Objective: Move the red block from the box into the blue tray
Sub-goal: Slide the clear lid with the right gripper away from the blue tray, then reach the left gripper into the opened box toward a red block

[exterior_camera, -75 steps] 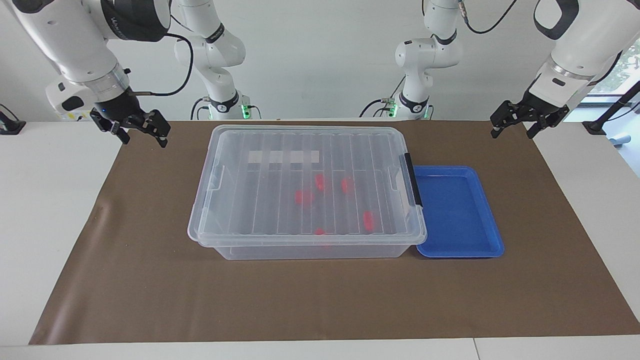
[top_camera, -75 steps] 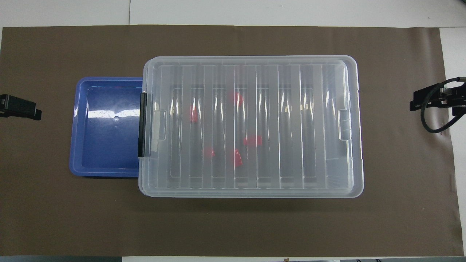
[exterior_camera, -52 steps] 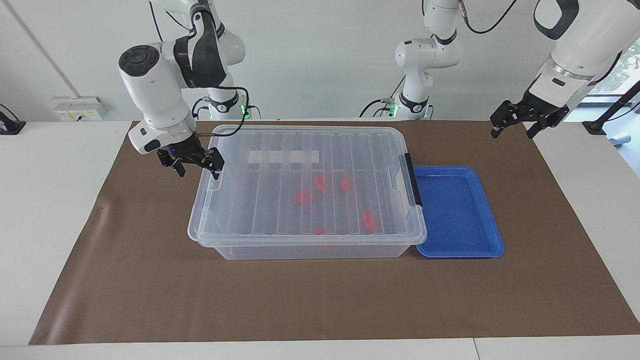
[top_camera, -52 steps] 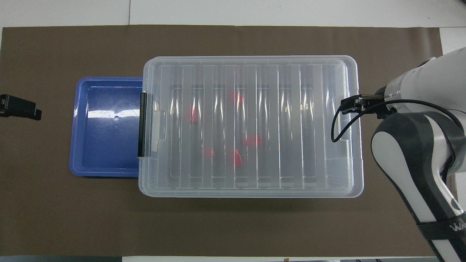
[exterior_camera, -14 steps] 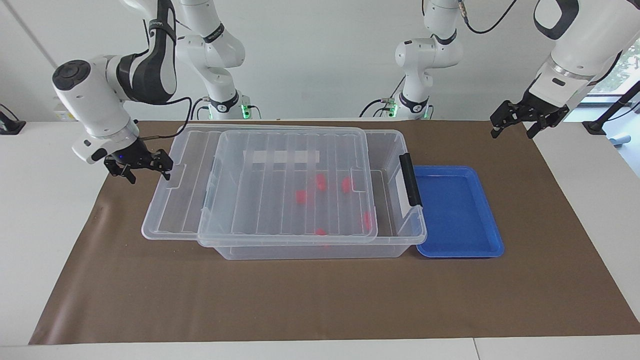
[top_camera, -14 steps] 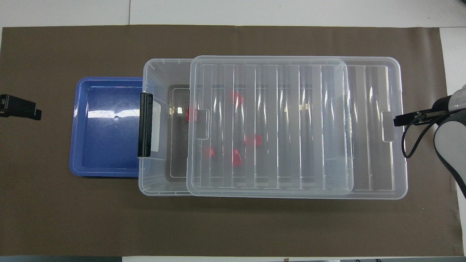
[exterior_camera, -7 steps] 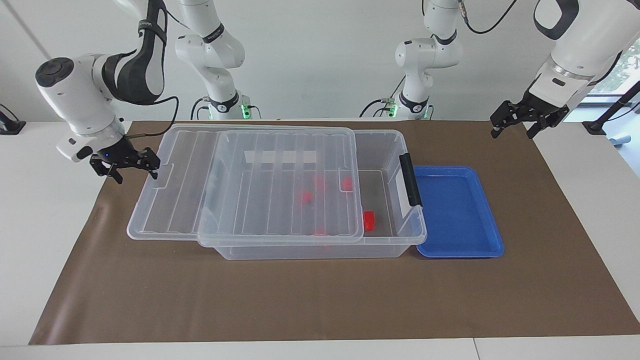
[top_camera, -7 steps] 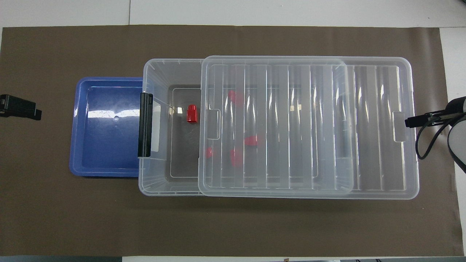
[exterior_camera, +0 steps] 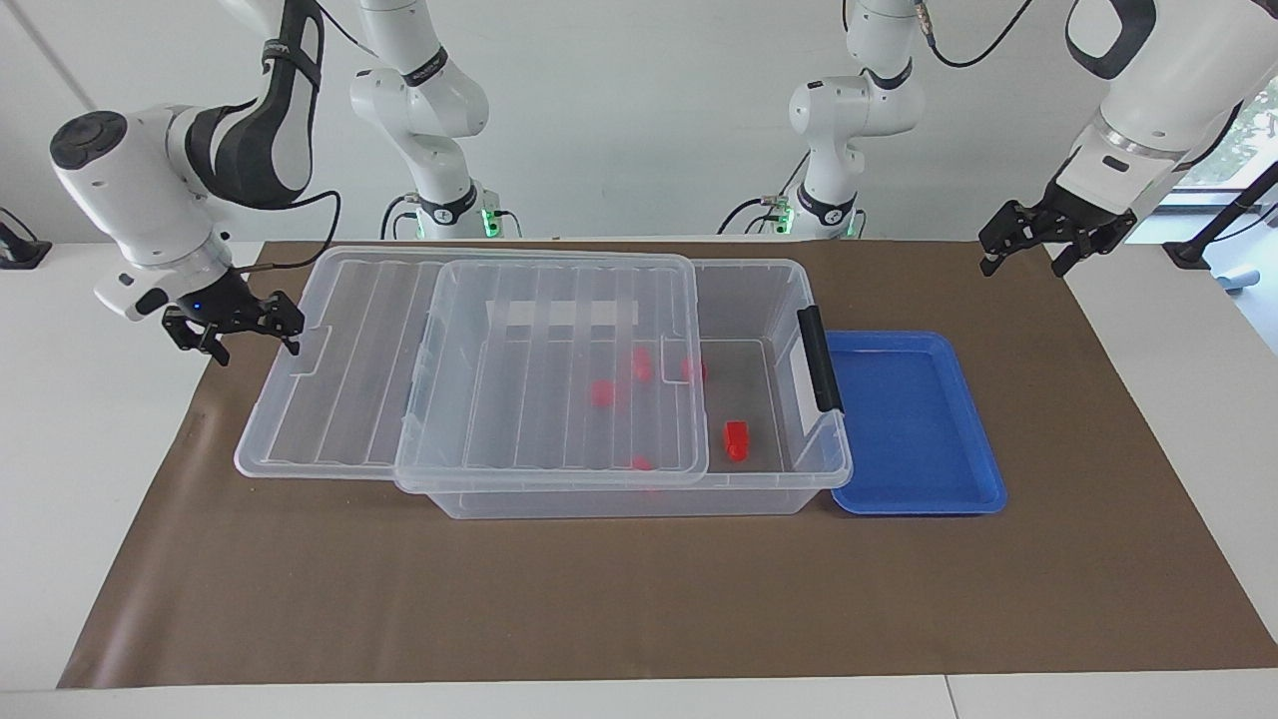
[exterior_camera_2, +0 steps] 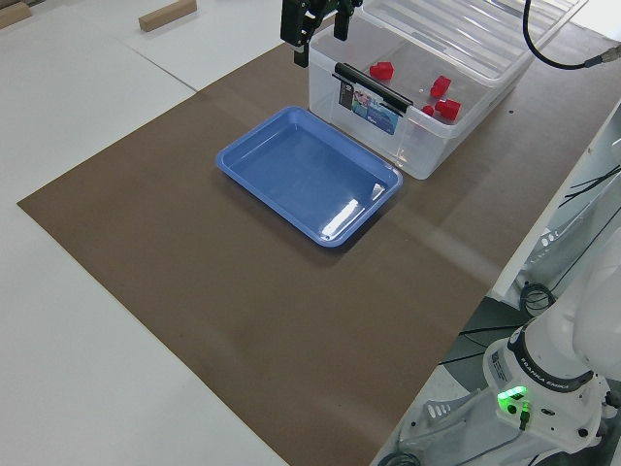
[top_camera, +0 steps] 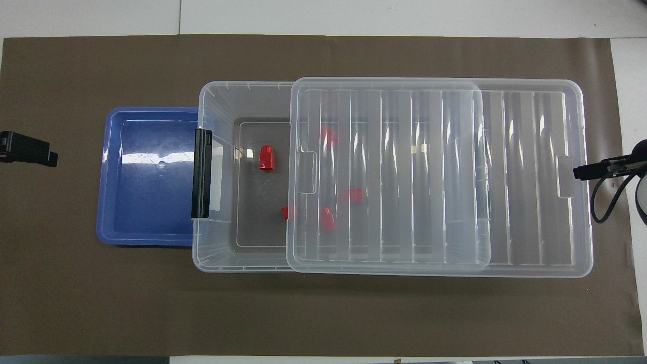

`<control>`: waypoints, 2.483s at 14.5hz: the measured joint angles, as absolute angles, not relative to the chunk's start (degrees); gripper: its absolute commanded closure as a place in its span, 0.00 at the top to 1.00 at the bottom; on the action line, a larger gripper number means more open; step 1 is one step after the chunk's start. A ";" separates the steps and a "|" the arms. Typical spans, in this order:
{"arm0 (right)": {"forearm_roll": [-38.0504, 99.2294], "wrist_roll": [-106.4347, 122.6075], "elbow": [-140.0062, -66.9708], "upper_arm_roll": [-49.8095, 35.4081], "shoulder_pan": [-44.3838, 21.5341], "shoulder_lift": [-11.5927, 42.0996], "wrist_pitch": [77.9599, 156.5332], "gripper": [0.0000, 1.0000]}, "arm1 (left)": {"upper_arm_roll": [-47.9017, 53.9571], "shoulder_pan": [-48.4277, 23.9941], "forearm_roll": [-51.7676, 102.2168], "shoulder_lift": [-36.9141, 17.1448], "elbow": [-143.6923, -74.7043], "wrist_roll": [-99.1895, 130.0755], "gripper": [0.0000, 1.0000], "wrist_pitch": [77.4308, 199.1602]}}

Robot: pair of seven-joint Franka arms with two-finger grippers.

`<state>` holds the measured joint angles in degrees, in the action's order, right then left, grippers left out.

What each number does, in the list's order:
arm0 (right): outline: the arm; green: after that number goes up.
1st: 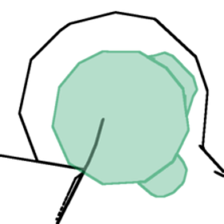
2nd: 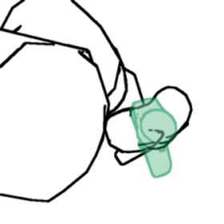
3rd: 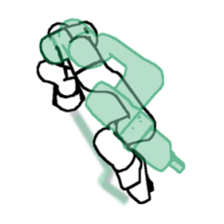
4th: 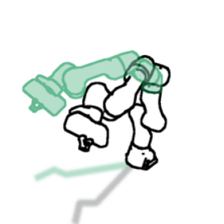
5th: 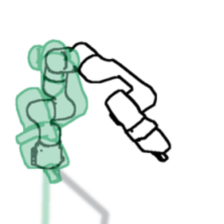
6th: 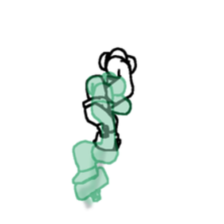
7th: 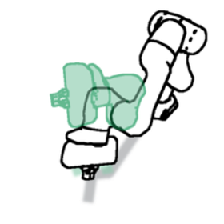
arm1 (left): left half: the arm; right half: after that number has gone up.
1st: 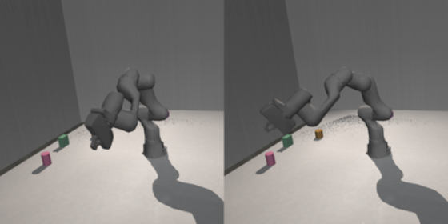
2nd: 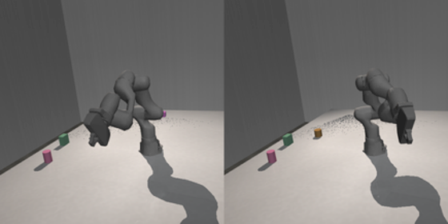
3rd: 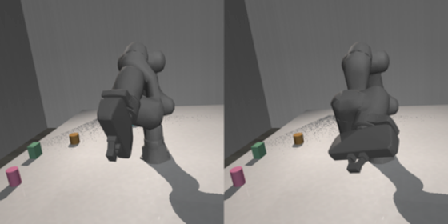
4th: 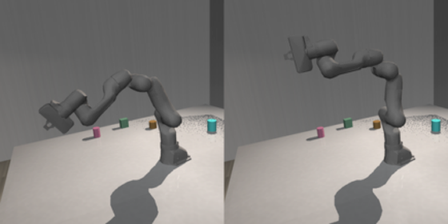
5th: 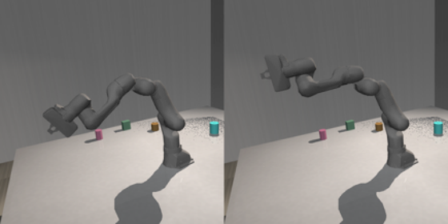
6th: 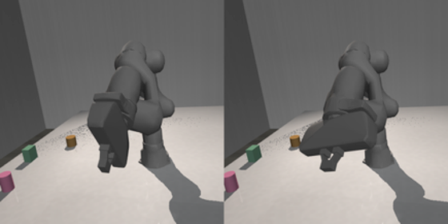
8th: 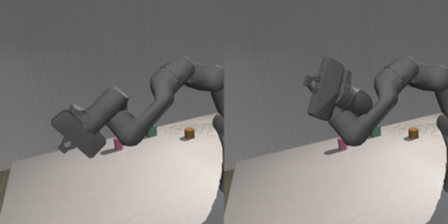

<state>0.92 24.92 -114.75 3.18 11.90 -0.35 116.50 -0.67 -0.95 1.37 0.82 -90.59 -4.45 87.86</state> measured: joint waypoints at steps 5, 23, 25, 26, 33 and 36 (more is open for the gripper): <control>0.91 26.92 -114.75 3.23 13.32 -0.34 117.24 1.00 | -0.14 -1.26 1.40 1.37 -93.33 -4.46 1.00 88.78; 0.38 21.30 -100.35 2.59 8.53 0.68 101.99 1.00 | 1.21 -28.24 1.39 -4.86 -102.69 20.97 1.00 113.56; 0.31 20.75 -100.16 2.57 8.15 0.71 101.42 1.00 | 1.20 -28.58 1.38 -7.50 -103.79 21.78 1.00 117.90; 0.29 20.69 -99.87 2.57 8.14 0.72 100.89 1.00 | 1.17 -28.87 1.38 -8.76 -104.36 22.22 1.00 119.70; 0.28 14.00 -92.40 1.71 6.86 0.48 91.41 1.00 | 0.91 -29.54 1.38 -12.79 -107.71 23.08 1.00 129.28; 0.29 10.30 -92.13 0.44 6.85 0.16 89.56 1.00 | 0.77 -29.54 1.38 -13.82 -111.22 23.10 1.00 133.93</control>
<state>0.29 10.30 -92.13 0.44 6.85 0.16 89.56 0.77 -29.54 1.38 -13.82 -111.22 23.10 133.93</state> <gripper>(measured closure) 0.000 0.000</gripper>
